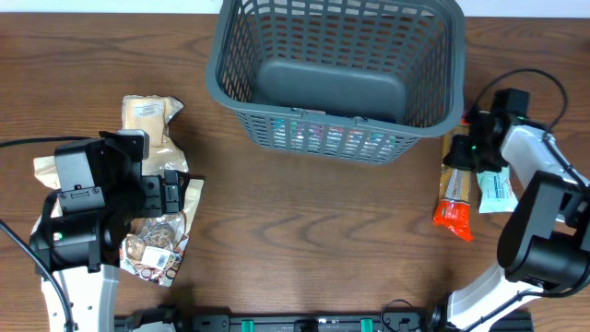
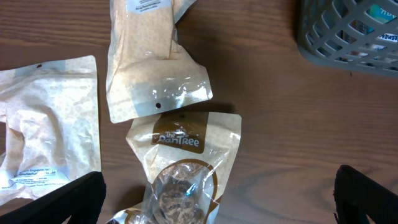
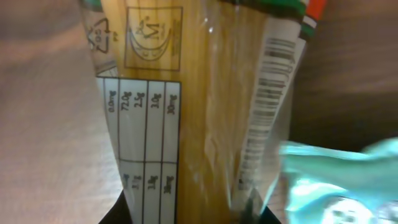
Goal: Pack container
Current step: 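Lower the right gripper onto the orange snack box and grasp it, then lift the orange snack box and place it into the basket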
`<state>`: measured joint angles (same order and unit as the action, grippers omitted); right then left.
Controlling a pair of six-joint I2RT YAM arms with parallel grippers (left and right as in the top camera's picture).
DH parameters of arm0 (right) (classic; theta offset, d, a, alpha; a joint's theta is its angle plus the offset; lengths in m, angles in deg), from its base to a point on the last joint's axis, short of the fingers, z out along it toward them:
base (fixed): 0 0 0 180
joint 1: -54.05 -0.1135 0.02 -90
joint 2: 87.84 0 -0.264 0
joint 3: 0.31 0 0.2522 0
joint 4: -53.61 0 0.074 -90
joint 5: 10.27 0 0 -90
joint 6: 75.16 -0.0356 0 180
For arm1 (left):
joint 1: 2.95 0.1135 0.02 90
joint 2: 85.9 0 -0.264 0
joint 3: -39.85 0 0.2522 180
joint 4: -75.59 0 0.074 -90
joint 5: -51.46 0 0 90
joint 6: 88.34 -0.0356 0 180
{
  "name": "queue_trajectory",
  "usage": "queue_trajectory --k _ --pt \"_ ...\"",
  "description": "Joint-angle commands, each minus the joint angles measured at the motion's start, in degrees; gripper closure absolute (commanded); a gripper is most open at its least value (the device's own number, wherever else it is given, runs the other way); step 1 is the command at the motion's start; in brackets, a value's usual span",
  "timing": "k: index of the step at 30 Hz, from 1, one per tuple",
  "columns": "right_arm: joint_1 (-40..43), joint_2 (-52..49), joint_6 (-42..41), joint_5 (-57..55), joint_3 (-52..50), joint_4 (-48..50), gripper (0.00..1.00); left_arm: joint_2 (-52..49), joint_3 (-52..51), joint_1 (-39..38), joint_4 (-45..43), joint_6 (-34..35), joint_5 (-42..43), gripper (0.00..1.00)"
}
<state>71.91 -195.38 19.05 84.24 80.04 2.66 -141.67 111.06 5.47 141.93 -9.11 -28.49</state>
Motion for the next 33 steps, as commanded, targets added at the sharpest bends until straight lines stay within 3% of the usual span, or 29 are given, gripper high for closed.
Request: queue_trajectory --k 1,7,14,24,33 --pt "3.7 -0.7 -8.9 -1.2 0.6 1.7 0.99 0.0 0.2 0.2 0.2 -0.8 -0.7 0.01" --pt "6.7 5.2 -11.8 1.1 10.2 3.6 0.99 0.0 0.2 0.2 -0.2 -0.8 -0.7 0.01" --pt "3.9 12.4 -11.5 4.1 26.1 7.6 0.99 0.0 0.2 0.2 -0.6 -0.8 -0.7 0.01" --pt "-10.4 15.8 -7.0 5.4 42.9 7.8 0.99 0.0 0.2 0.2 -1.0 -0.8 -0.7 0.01" --pt "-25.4 15.3 2.9 11.2 44.7 4.0 0.99 0.0 0.2 0.2 -1.0 -0.8 -0.6 0.01"
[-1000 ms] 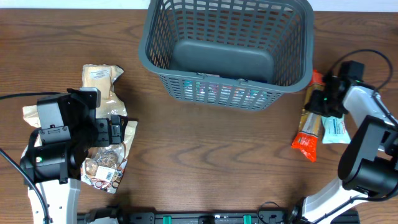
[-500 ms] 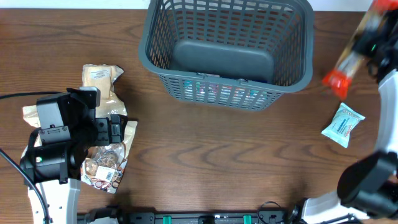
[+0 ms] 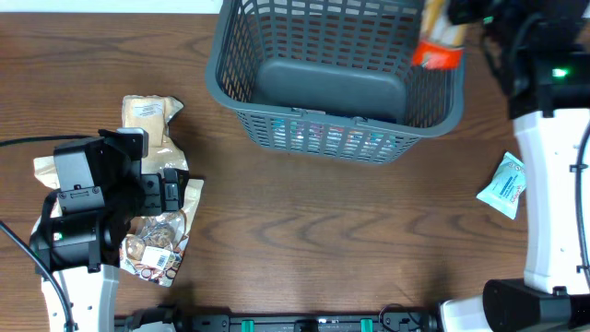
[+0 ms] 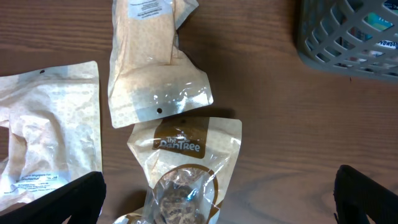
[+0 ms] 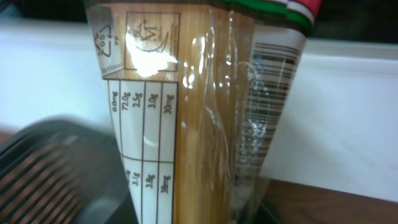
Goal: Pack container
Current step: 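Lift the orange snack box and place it into the basket, then open the right gripper and withdraw it from the basket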
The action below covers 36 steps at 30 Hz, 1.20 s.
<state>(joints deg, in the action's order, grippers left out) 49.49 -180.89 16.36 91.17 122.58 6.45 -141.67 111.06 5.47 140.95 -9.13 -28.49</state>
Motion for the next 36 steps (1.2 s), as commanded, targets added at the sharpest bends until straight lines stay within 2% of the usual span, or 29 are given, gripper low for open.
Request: queue_trajectory --k 1,3,11,16,18,20,22,23,27,30,34,36 --pt "-4.6 0.4 8.2 6.0 2.2 -1.9 0.99 0.0 0.2 0.2 0.0 -0.7 -0.6 0.01" --pt "-6.6 -0.2 11.6 7.1 2.2 -5.8 0.99 0.0 0.2 0.2 -0.1 -0.7 -0.6 0.01" --pt "-9.8 -4.0 34.0 10.7 2.1 -30.8 0.99 0.0 0.2 0.2 -0.1 -0.7 -0.6 0.01" --pt "-9.6 -4.8 42.8 11.3 2.1 -38.6 0.98 0.0 0.2 0.2 -0.2 -0.7 -0.6 0.01" --pt "-9.3 -4.8 44.7 11.1 2.1 -39.6 0.83 0.0 0.2 0.2 -0.3 -0.7 -0.6 0.01" --pt "-8.7 -4.8 44.7 11.1 2.1 -39.3 0.5 0.0 0.2 0.2 -0.3 -0.7 -0.6 0.01" --pt "-8.0 -4.9 43.5 11.1 2.1 -38.4 0.21 0.0 0.2 0.2 -0.3 -0.7 -0.6 0.01" --pt "-7.7 -5.0 42.5 11.1 2.1 -37.7 0.02 0.0 0.2 0.2 -0.3 -0.7 -0.6 0.01" --pt "-6.7 -5.0 39.3 11.3 2.1 -35.5 0.01 0.0 0.2 0.2 -0.3 -0.7 -0.6 0.01" --pt "-6.5 -5.0 33.3 9.2 2.1 -32.1 0.01 0.0 0.2 0.2 -0.3 -0.7 -0.6 0.01" --pt "-5.8 -5.0 14.6 -0.4 2.3 -20.5 0.04 0.0 0.2 0.2 -0.5 -0.7 -0.6 0.01" --pt "-5.0 -4.9 4.9 -2.3 2.7 -14.3 0.17 0.0 0.2 0.2 -0.8 -0.7 -0.6 0.01"
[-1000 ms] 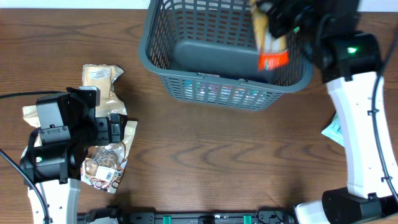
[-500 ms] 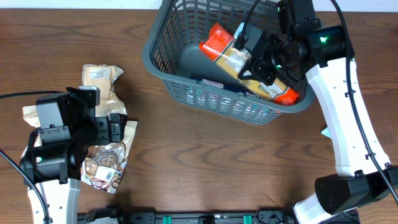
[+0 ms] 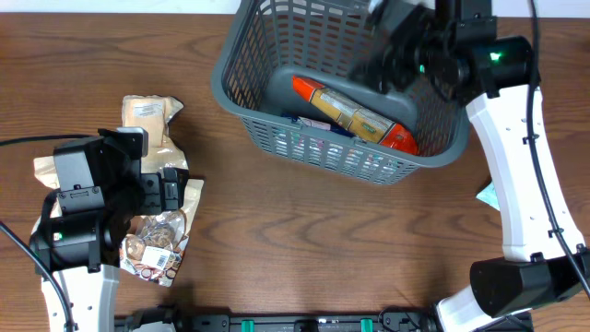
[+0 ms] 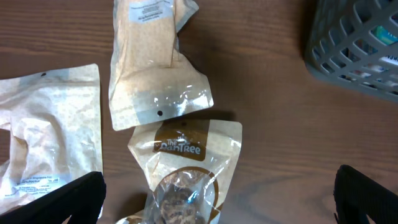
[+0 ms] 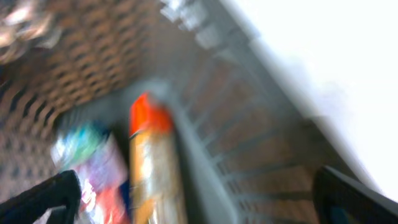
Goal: Pack container
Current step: 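Open the right gripper and withdraw it from the basket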
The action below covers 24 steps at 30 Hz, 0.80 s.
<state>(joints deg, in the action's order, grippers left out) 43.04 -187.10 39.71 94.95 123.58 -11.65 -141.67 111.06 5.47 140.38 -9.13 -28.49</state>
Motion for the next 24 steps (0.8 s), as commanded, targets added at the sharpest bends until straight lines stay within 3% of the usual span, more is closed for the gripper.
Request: queue_trajectory --k 1,2,3,5,7,10,13,14,16,18,20,22,24 --pt "1.9 1.3 -22.5 -6.0 1.9 6.0 0.21 0.0 0.2 0.2 -0.2 -0.7 -0.6 0.01" --pt "2.6 1.3 -27.5 -6.3 2.4 8.0 0.28 0.0 0.2 0.2 -0.2 -0.7 -0.6 0.01" --pt "3.4 1.3 -33.7 -7.4 2.9 9.5 0.48 0.0 0.2 0.2 -0.1 -0.7 -0.6 0.01" --pt "4.8 1.3 -42.2 -10.2 3.5 10.2 0.7 0.0 0.2 0.2 -0.1 -0.7 -0.6 0.01" --pt "6.4 1.4 -47.6 -13.0 3.7 9.7 0.82 0.0 0.2 0.2 -0.1 -0.7 -0.6 0.01" --pt "8.3 1.4 -50.6 -16.7 3.7 5.7 0.9 0.0 0.2 0.2 -0.1 -0.7 -0.6 0.01" --pt "10.0 1.4 -53.2 -22.4 3.7 -2.8 0.91 0.0 0.2 0.2 -0.2 -0.7 -0.6 0.01" --pt "10.4 1.4 -54.0 -24.2 3.7 -5.7 0.9 0.0 0.2 0.2 -0.2 -0.7 -0.6 0.01" --pt "11.2 1.4 -54.2 -27.2 3.7 -11.8 0.79 0.0 0.2 0.2 -0.2 -0.7 -0.6 0.01" --pt "11.8 1.4 -54.2 -29.8 3.7 -16.8 0.77 0.0 0.2 0.2 -0.2 -0.5 -0.6 0.01" --pt "12.3 1.4 -54.7 -32.7 3.7 -20.7 0.83 0.0 0.2 0.2 -0.2 -0.5 -0.6 0.01" --pt "12.9 1.4 -55.1 -35.0 3.7 -23.0 0.96 0.0 0.2 0.2 -0.2 -0.5 -0.3 0.01" --pt "13.6 1.4 -55.1 -35.1 3.7 -23.3 0.99 0.0 0.2 0.2 -0.3 0.1 0.0 0.01"
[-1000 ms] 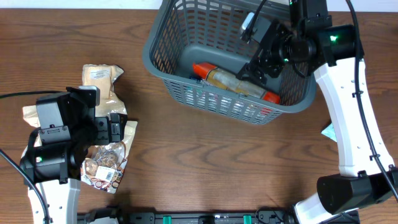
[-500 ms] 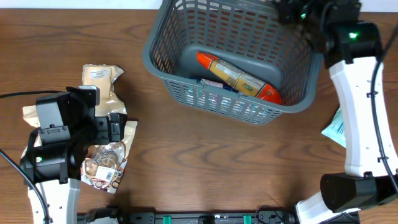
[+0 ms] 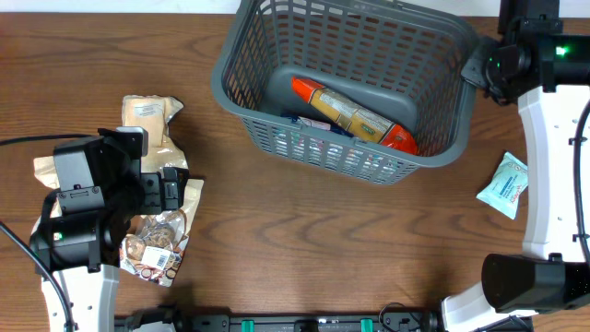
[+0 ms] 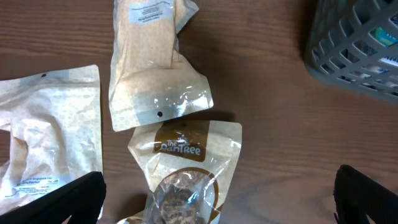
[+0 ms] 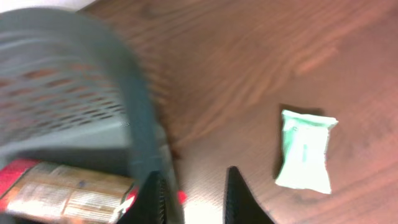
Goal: Pack container
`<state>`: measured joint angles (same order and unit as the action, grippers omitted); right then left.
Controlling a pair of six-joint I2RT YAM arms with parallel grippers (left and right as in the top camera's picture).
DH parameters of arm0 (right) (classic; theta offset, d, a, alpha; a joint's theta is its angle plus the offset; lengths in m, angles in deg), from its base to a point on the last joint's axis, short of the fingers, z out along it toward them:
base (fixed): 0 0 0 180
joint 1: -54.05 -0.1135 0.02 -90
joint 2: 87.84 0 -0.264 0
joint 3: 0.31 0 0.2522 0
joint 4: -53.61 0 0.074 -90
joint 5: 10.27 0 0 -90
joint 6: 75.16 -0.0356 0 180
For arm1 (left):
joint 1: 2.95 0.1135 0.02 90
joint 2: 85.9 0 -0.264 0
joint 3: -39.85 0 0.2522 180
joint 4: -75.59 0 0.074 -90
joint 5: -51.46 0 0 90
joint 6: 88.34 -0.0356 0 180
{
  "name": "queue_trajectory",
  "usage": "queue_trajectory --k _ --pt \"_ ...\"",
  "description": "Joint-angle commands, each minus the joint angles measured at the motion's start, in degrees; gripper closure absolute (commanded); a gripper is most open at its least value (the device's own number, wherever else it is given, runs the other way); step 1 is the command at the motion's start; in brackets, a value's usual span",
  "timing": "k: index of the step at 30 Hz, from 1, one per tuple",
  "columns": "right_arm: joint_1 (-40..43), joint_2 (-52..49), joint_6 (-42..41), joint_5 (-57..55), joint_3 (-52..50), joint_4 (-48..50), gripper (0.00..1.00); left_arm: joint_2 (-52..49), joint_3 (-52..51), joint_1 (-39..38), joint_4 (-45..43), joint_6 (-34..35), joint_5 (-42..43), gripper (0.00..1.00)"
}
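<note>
The grey basket (image 3: pixel 230 83) stands at the table's far middle, and its corner shows in the left wrist view (image 4: pixel 348 50). A long spaghetti packet (image 3: pixel 355 115) with red ends lies slantwise in it, over other packets. My right gripper (image 3: pixel 484 69) hovers just outside the basket's right rim; its fingers (image 5: pixel 196 199) are open with only table between them. A small teal packet (image 3: pixel 504 184) lies on the table at the right (image 5: pixel 305 158). My left gripper (image 4: pixel 214 199) is wide open above a Pantree pouch (image 4: pixel 183 171).
A tan pouch (image 3: pixel 147 115) lies beyond the Pantree pouch (image 3: pixel 161 244), and a pale pouch (image 4: pixel 43 137) lies to their left. Cables run along the table's left and right edges. Bare wood lies between the basket and the front edge.
My right gripper has moved from over the basket's inside to just outside its right rim, and its fingers stand closer together. The spaghetti packet, basket and left arm have not moved.
My right gripper was shut on the spaghetti packet on the table beside the teal packet. Then it held the packet above the basket's far right corner. Then the packet lay in the basket, which had shifted, with the gripper open above. Now the gripper is outside the rim.
</note>
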<state>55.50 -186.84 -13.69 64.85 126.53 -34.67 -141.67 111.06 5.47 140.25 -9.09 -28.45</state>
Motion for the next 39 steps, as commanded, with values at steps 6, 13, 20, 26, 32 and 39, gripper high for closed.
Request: queue_trajectory --k 6,13,20,26,32,39 --pt "3.1 1.2 -3.9 -5.2 0.7 -0.2 0.99 0.0 0.2 0.2 -0.3 0.3 -0.1 0.01" --pt "6.9 1.2 -14.2 -6.8 0.5 -5.5 0.99 0.0 0.2 0.2 -0.2 0.3 -0.1 0.01" --pt "8.4 1.2 -15.8 -7.0 -1.3 -11.3 0.99 -0.9 0.2 0.2 -0.2 0.3 -0.1 0.01" --pt "11.5 1.2 -16.7 -6.5 -6.9 -11.4 0.99 -5.0 0.2 0.2 -0.3 1.2 -0.1 0.01" --pt "15.0 1.2 -16.6 -2.7 -18.1 -8.3 0.99 -6.4 0.2 0.2 -0.6 1.4 -0.1 0.01" --pt "15.7 1.2 -11.1 12.0 -34.8 5.3 0.99 -6.4 0.2 0.3 -0.9 1.4 -0.1 0.01"
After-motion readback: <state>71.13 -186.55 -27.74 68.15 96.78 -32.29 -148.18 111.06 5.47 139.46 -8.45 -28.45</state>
